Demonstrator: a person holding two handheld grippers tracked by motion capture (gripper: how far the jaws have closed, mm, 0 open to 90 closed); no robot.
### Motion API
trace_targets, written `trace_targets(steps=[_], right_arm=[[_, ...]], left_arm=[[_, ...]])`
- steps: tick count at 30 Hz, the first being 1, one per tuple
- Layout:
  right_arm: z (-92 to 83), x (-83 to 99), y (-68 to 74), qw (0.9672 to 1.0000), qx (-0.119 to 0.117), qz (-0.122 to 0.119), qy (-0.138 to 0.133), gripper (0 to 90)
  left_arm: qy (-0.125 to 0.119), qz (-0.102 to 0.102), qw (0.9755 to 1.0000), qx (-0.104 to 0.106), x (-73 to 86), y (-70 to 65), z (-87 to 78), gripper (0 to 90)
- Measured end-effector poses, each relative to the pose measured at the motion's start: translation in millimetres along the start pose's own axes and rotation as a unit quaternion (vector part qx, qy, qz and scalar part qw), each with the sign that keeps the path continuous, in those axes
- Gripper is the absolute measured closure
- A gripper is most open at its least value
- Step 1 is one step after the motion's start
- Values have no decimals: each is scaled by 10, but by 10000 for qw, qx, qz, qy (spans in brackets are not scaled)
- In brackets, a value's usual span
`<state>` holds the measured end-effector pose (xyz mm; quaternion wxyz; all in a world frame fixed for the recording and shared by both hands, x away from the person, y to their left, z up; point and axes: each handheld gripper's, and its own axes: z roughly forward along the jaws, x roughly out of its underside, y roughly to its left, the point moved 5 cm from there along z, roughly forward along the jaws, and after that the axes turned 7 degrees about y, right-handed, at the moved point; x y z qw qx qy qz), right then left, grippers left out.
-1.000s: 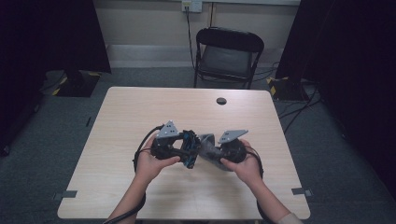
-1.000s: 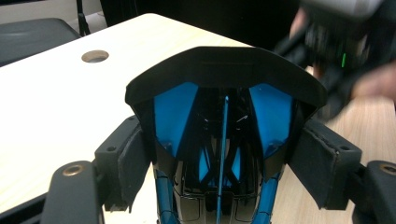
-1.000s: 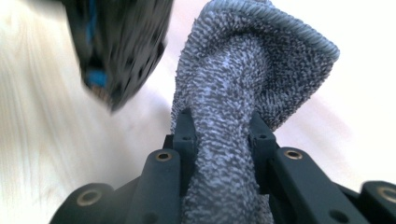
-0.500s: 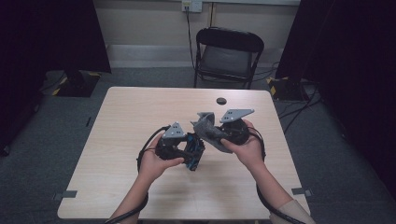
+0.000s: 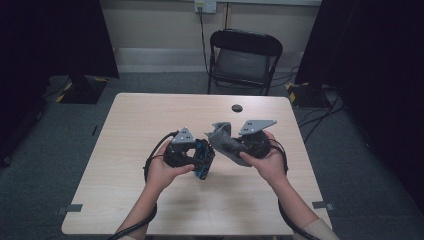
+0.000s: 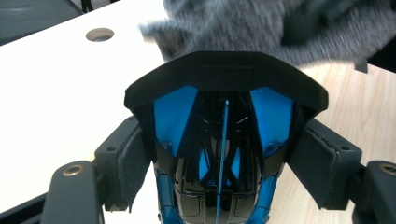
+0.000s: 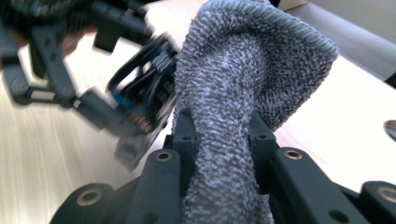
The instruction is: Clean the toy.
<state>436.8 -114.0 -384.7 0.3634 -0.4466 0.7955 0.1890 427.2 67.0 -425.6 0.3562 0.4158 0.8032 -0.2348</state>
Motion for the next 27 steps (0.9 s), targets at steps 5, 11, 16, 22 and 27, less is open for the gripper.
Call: trace_targets(steps=[5, 11, 16, 22, 27], right_arm=[[-94, -123, -70, 9997, -21, 93, -211, 715], [1, -138, 96, 9995, -119, -278, 7, 714], [16, -33, 80, 9997, -186, -178, 39, 715], [-2, 70, -22, 10000, -71, 18, 64, 714], [-13, -31, -54, 10000, -46, 71, -17, 712]], left_arm=[[78, 110, 9999, 88, -23, -87, 75, 253], [117, 74, 9999, 28, -50, -63, 117, 253], [126, 31, 9999, -75, -41, -6, 83, 253], [175, 85, 9998, -40, -29, -11, 61, 253], [195, 185, 9995, 134, -69, -135, 122, 253]])
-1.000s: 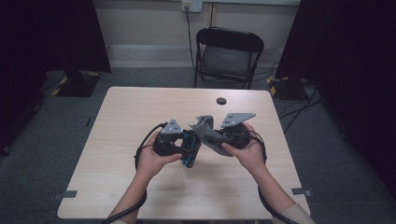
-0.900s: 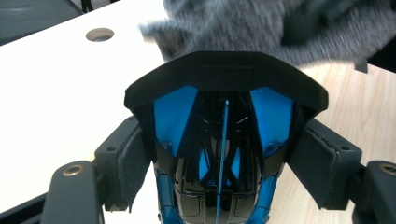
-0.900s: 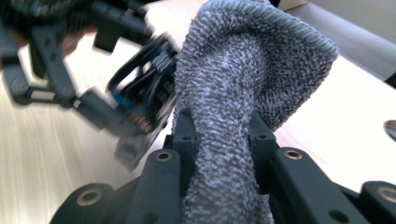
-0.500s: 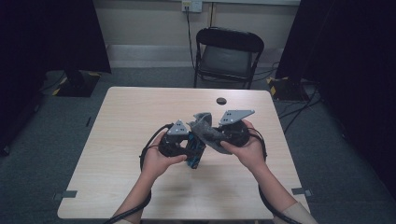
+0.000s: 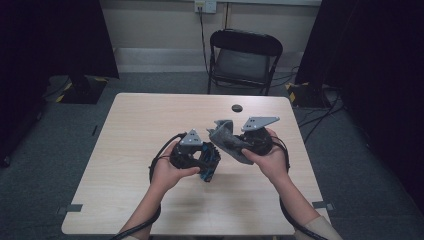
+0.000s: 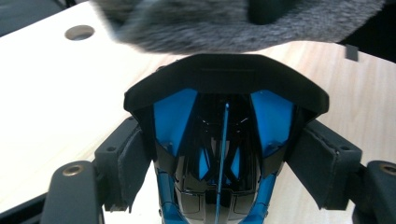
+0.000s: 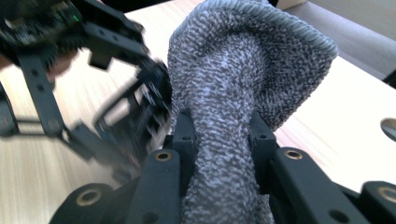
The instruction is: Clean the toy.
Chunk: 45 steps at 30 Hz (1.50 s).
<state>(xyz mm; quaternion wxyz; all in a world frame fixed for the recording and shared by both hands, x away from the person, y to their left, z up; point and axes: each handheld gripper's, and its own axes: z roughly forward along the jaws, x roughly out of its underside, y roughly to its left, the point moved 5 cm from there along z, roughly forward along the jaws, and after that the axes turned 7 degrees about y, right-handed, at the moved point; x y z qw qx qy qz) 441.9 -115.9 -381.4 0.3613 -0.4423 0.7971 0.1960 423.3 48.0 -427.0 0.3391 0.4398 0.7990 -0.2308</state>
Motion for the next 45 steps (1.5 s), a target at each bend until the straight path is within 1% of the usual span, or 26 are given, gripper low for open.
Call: trace_targets(steps=[1, 2, 4, 5, 7, 8, 11, 13, 15, 18, 19, 22, 23, 25, 26, 30, 31, 32, 34, 36, 38, 40, 41, 45], right_arm=[[8, -15, 23, 10000, -18, -31, 10, 710], [25, -25, 59, 9999, -19, -107, 46, 710], [62, -14, 121, 9994, 39, -304, 155, 710], [68, 2, 132, 9993, 60, -338, 168, 710], [68, 48, 122, 9994, 32, -312, 160, 710], [66, 78, 114, 9992, 85, -339, 211, 710], [63, 176, 90, 9993, 49, -251, 257, 710], [69, 245, 78, 9993, 25, -222, 286, 710], [87, 323, 68, 9993, 26, -177, 337, 710], [140, 460, 71, 9993, -73, -57, 352, 710], [154, 492, 72, 9993, -68, -57, 364, 710], [202, 612, 77, 9990, -101, 28, 432, 710], [215, 644, 77, 9990, -107, 40, 441, 710], [234, 706, 81, 9988, -123, 63, 462, 710], [239, 727, 82, 9987, -115, 69, 487, 709], [258, 826, 73, 9985, -110, 108, 532, 709], [260, 849, 73, 9984, -123, 138, 531, 709], [264, 873, 75, 9984, -126, 149, 530, 709], [275, 921, 76, 9982, -119, 166, 565, 709], [288, 961, 80, 9981, -134, 196, 576, 709], [304, 994, 86, 9979, -129, 196, 596, 708], [320, 1025, 92, 9978, -122, 191, 630, 708], [326, 1039, 94, 9976, -134, 210, 641, 708], [335, 1064, 91, 9975, -129, 227, 661, 708]], left_arm=[[-1, 10, 10000, 8, -7, -5, 13, 253], [-26, -23, 10000, 18, -10, -3, 24, 253], [-15, -42, 10000, -6, -1, 16, 32, 252], [0, -42, 10000, -30, 10, 26, 33, 253], [4, -99, 9999, -74, 32, 54, 16, 253], [-27, -133, 9999, -101, 40, 75, 2, 253], [-99, -221, 9994, -237, 58, 155, -80, 253], [-119, -251, 9993, -254, 59, 183, -128, 253], [-128, -236, 9992, -286, 58, 200, -177, 253], [-119, -199, 9992, -328, 73, 213, -236, 253], [-110, -219, 9992, -324, 86, 213, -249, 253], [-42, -206, 9992, -346, 152, 226, -285, 253], [-23, -234, 9991, -343, 179, 226, -296, 253], [55, -202, 9991, -382, 239, 240, -329, 253], [50, -234, 9990, -376, 268, 241, -345, 253], [148, -258, 9987, -407, 372, 260, -425, 253], [174, -271, 9988, -380, 397, 258, -440, 253], [190, -260, 9986, -412, 425, 267, -463, 253], [215, -292, 9986, -379, 459, 264, -479, 253], [266, -280, 9984, -410, 496, 281, -494, 253], [313, -339, 9982, -388, 531, 286, -484, 253], [336, -321, 9981, -410, 553, 298, -468, 253], [287, -351, 9983, -373, 552, 295, -457, 252], [273, -380, 9983, -337, 528, 293, -420, 253]])
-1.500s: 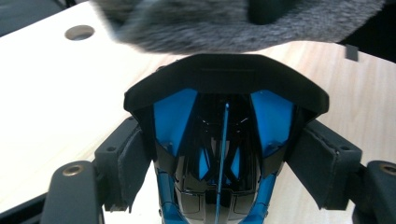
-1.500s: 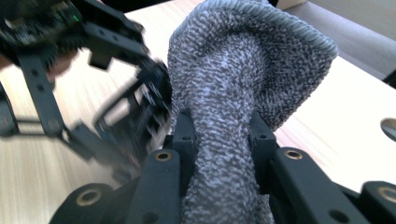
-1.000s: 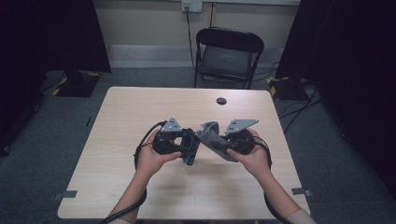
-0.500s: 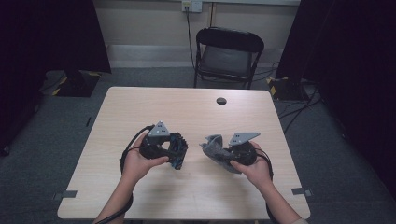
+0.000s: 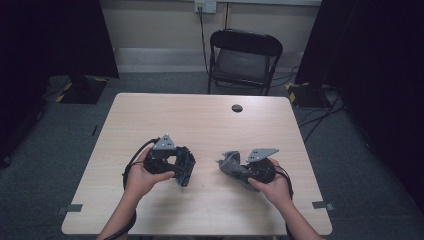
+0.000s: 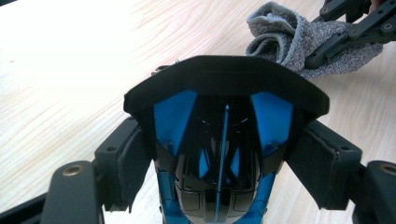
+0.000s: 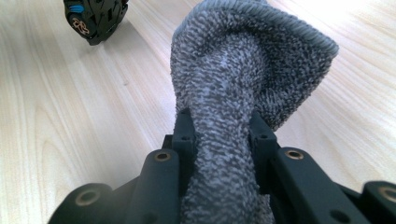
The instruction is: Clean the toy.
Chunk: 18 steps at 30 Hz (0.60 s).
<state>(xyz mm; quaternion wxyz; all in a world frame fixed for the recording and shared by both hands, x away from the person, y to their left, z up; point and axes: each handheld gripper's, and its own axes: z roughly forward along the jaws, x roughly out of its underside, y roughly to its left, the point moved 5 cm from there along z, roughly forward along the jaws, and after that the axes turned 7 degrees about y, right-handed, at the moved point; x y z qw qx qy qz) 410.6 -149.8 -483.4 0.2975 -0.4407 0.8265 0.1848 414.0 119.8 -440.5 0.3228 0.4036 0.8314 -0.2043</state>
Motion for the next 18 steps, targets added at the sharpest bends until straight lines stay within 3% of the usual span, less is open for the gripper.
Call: trace_targets(steps=[13, 18], right_arm=[[-47, 5, -47, 9999, 53, 68, -58, 707], [-167, -129, -110, 9994, 99, 169, -299, 707]], left_arm=[[-43, 154, 9998, 113, -109, -119, 273, 253], [-13, 162, 9997, 157, -144, -152, 367, 253]])
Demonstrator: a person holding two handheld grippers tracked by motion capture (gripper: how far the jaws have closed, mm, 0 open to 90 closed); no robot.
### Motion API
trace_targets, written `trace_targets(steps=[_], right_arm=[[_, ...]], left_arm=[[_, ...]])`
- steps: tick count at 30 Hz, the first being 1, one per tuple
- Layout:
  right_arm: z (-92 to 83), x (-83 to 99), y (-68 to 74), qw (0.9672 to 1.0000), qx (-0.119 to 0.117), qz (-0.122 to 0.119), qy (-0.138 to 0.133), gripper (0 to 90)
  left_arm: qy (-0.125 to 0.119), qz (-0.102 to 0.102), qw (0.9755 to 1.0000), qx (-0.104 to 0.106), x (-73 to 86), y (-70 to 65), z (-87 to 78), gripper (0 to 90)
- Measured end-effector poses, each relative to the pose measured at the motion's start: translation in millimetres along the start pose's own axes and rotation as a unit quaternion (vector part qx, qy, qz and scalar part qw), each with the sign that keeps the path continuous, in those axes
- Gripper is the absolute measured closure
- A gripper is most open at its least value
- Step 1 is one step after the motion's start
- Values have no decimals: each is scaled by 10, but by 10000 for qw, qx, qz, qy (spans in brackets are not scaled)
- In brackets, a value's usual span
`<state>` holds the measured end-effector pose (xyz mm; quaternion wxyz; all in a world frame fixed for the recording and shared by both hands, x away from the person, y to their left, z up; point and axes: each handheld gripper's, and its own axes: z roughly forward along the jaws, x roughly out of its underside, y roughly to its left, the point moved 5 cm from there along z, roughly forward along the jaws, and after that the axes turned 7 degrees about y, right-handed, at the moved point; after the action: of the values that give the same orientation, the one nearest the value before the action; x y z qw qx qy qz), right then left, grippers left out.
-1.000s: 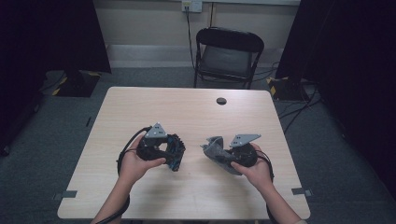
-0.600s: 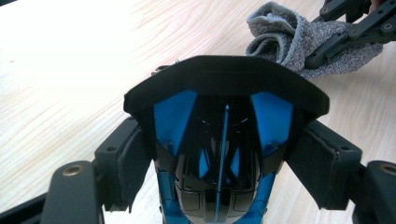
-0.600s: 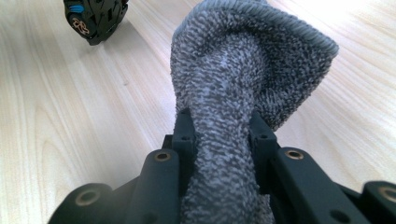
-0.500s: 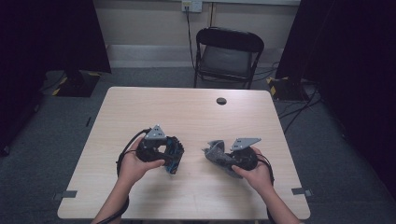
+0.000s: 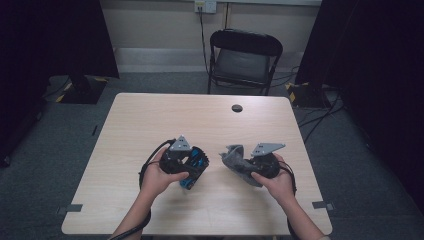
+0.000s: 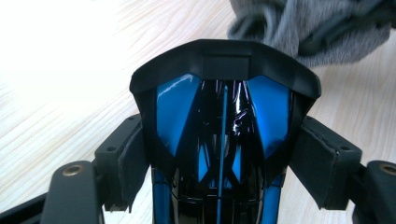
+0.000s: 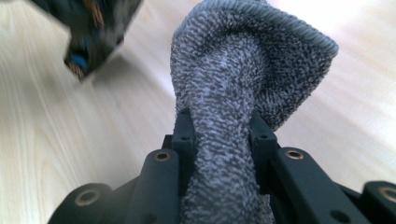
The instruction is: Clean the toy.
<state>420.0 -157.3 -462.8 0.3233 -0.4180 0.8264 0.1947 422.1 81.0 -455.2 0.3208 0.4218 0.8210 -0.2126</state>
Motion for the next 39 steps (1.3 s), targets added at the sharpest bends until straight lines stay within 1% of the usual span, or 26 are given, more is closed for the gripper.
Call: trace_targets(steps=[2, 5, 8, 11, 12, 15, 17, 21, 24, 28, 32, 33, 36, 39], right_arm=[[-53, -99, -3, 9999, 27, -17, -109, 707], [-88, -239, 34, 9996, -52, -43, -283, 707], [-56, -355, 130, 9992, -125, -202, -309, 707], [-6, -399, 209, 9988, -244, -277, -337, 707], [8, -401, 236, 9984, -311, -299, -359, 707], [49, -338, 279, 9981, -439, -366, -248, 705], [67, -261, 270, 9983, -455, -340, -159, 706], [73, -42, 186, 9988, -421, -240, -8, 705], [46, 61, 119, 9992, -380, -142, 34, 705], [10, 104, 91, 9993, -343, -112, 11, 705], [15, 133, 95, 9993, -341, -121, 19, 703], [18, 142, 96, 9993, -338, -137, 26, 704], [28, 178, 93, 9994, -338, -114, 50, 703], [45, 231, 92, 9993, -344, -102, 97, 703]], left_arm=[[17, 37, 10000, 12, -10, -9, 17, 253], [33, 52, 10000, 41, -31, -35, 49, 253], [71, 74, 9999, 51, -51, -49, 95, 253], [106, 67, 9999, 31, -69, -51, 147, 253], [131, 34, 9999, 44, -71, -50, 163, 253], [133, -7, 9999, 25, -82, -33, 214, 253], [135, -55, 9999, 6, -84, -29, 249, 253], [153, -150, 9998, -8, -89, -13, 325, 253], [158, -197, 9997, -13, -91, -6, 380, 253], [176, -152, 9997, 34, -87, -8, 475, 254], [204, -165, 9997, 28, -79, -19, 565, 253], [234, -118, 9997, 17, -75, -16, 579, 254], [235, -169, 9996, 26, -66, -17, 619, 253], [259, -171, 9995, 12, -57, -16, 658, 253]])
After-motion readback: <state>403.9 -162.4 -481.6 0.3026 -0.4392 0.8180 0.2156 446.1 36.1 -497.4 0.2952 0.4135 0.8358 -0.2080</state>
